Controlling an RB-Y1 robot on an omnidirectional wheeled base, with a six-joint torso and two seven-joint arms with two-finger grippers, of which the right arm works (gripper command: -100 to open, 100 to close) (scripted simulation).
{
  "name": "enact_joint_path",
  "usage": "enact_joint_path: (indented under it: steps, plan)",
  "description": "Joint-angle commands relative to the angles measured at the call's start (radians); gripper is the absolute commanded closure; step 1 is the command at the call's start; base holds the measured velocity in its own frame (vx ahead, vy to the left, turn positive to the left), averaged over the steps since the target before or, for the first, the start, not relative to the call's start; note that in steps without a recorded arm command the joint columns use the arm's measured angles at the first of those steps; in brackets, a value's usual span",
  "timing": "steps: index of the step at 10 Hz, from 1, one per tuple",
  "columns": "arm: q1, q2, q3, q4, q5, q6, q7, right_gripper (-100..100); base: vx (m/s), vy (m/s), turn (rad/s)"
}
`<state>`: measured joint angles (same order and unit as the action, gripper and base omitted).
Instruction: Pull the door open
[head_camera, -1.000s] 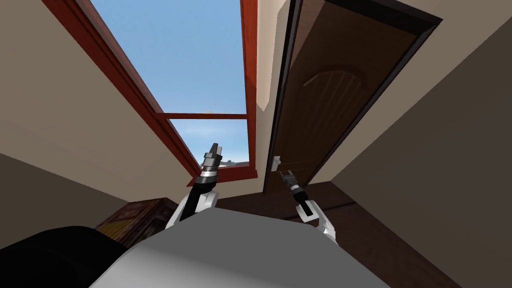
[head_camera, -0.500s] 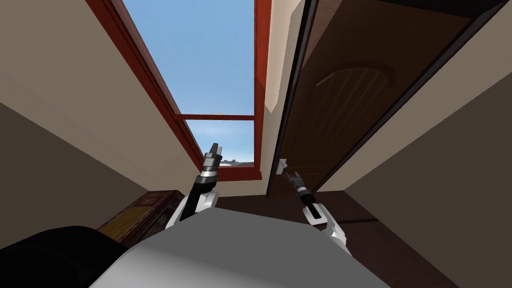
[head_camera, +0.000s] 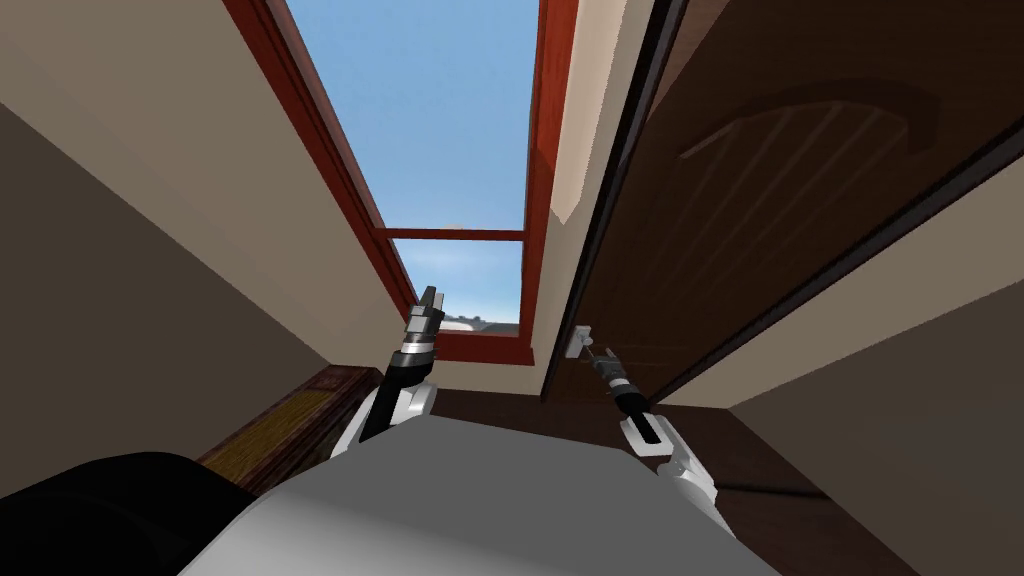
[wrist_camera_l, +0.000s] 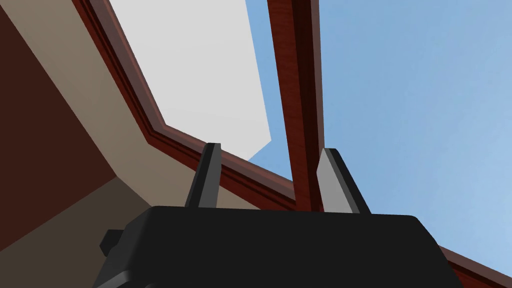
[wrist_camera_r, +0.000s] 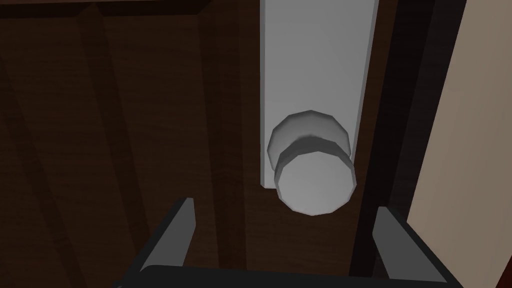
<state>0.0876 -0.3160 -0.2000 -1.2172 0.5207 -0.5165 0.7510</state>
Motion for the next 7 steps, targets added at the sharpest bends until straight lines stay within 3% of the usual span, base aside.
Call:
enact_joint_path:
  steps: [1, 4, 5, 6, 7]
  plan:
    - [-0.006, -0.009, -0.04, 0.039, -0.007, -0.025, 0.001, -100, 0.051, 0.036, 0.221]
    - [-0.017, -0.022, -0.098, 0.084, -0.014, -0.047, -0.003, -100, 0.064, 0.044, 0.186]
    - [-0.023, -0.023, -0.11, 0.094, -0.016, -0.054, -0.004, -100, 0.08, 0.075, 0.231]
    - [-0.015, -0.023, -0.1, 0.081, -0.015, -0.047, -0.006, -100, 0.038, 0.03, 0.037]
    - [-0.015, -0.023, -0.1, 0.081, -0.015, -0.047, -0.006, 100, -0.005, -0.004, -0.036]
